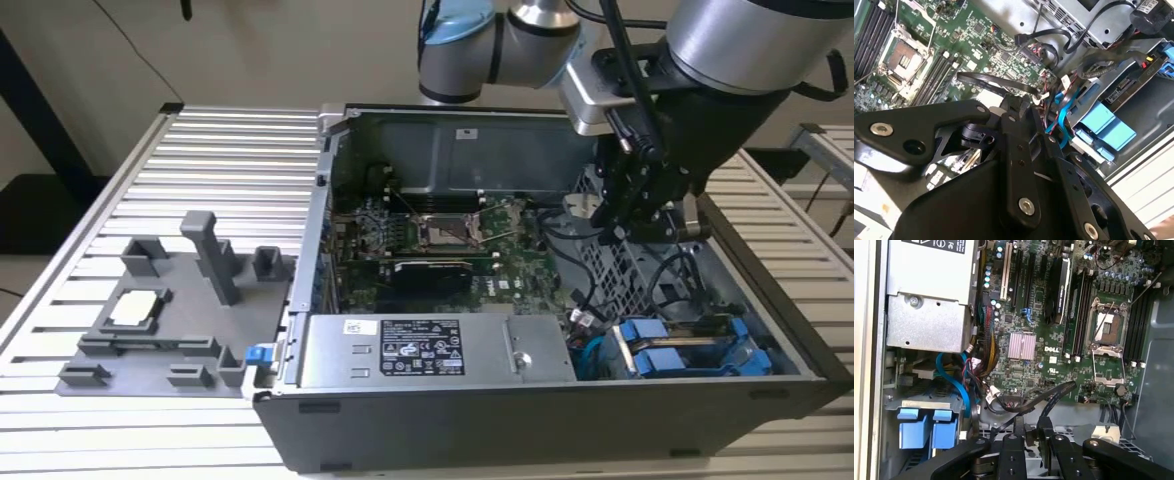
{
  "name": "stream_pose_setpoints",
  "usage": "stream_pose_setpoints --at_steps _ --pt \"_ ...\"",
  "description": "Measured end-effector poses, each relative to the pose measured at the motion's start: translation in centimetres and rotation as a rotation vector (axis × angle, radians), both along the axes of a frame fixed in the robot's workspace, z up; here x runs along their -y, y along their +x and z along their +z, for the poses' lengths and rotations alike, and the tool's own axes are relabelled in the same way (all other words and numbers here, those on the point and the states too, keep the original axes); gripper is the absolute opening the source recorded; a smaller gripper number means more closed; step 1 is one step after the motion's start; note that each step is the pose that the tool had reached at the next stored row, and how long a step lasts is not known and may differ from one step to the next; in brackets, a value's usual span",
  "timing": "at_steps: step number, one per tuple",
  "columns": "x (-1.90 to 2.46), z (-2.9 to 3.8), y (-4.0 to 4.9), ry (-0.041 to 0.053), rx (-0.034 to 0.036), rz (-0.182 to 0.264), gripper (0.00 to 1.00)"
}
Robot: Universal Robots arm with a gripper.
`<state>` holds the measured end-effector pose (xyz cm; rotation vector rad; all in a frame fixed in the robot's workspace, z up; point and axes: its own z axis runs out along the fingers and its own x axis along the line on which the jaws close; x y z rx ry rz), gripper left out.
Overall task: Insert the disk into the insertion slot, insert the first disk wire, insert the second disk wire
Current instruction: 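Insert the second disk wire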
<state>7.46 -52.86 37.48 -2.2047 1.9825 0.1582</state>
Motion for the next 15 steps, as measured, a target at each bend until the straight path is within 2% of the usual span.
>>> stream_pose_setpoints --at_steps 5,6,15 --pt "0.0 0.0 0.0 -0.0007 0.0 0.0 0.25" --pt "0.0 0.0 0.0 -0.0008 0.0 0.0 0.17" --pt "0.0 0.0 0.0 -0.002 0.0 0.0 0.16"
